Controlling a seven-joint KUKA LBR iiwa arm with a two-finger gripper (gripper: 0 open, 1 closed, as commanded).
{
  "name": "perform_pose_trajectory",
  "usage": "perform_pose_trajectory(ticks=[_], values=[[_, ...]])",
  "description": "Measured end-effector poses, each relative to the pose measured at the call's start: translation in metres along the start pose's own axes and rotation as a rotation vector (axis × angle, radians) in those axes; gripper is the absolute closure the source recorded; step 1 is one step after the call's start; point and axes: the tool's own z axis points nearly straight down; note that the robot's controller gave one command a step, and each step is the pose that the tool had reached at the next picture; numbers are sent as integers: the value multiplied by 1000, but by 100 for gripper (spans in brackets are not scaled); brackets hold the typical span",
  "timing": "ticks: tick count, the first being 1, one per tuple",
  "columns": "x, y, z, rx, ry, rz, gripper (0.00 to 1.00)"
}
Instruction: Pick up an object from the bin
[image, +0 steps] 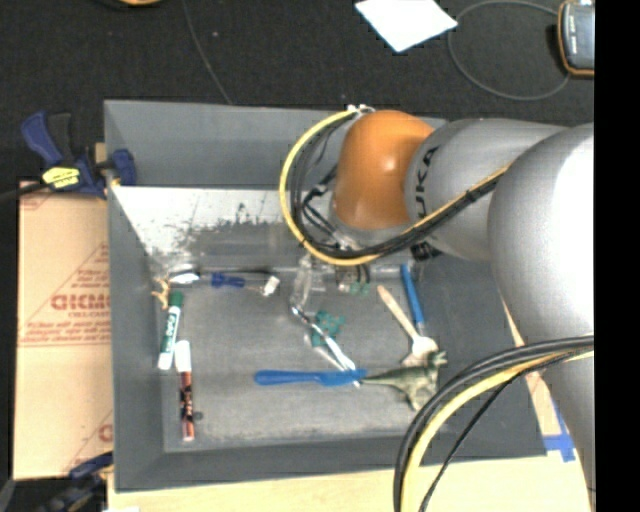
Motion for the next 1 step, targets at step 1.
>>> perform_pose_trajectory(ticks=[1], values=[[-2, 0, -24, -1, -9, 0, 100]])
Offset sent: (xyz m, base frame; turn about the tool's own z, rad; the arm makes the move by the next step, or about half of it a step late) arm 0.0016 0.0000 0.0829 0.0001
